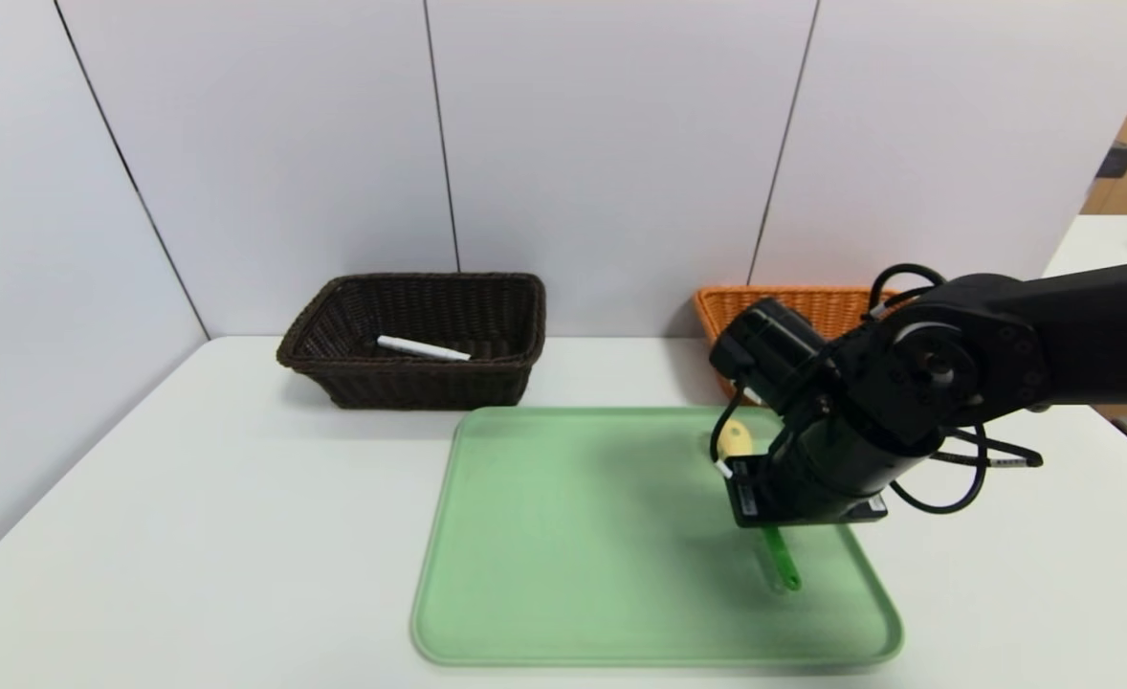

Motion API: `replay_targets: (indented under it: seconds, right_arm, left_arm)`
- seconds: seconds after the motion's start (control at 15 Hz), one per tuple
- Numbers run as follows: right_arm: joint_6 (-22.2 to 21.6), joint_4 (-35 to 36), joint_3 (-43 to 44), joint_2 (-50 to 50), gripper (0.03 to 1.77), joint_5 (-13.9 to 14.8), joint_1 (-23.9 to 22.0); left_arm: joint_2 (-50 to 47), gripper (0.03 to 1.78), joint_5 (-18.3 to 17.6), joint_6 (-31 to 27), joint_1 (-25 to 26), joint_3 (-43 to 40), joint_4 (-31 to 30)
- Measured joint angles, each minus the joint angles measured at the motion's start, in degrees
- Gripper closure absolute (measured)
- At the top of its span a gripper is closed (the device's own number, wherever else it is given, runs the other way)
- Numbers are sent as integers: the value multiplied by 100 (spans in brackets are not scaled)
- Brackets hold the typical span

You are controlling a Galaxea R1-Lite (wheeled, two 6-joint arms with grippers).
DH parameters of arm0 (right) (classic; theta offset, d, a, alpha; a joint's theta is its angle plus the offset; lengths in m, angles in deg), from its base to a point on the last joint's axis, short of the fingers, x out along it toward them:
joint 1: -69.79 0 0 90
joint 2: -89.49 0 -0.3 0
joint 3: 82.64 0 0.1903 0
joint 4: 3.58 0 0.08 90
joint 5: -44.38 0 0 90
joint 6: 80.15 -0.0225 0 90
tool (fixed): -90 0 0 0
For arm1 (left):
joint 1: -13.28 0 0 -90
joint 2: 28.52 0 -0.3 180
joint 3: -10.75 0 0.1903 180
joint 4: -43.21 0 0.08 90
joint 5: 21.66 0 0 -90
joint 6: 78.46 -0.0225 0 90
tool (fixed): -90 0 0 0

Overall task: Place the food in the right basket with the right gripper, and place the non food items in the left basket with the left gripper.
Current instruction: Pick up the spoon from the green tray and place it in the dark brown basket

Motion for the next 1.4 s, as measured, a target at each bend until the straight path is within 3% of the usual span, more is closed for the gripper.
replay_targets:
  seconds: [0.6,0.8,1.07,1.4]
  right_arm:
    - [723,17,1243,405,165,13,166]
    - [1274,96,1799,229,165,20,246]
    - [2426,557,2236,-212,165,-22,277]
    - [2971,706,3181,-945,165,-450,345]
  left_arm:
    - [0,12,0,-2,0,0,0]
    - [0,12,2,0,-2,0,0]
    - [0,12,0,-2,0,0,0]
    - [0,12,2,0,0,0,0]
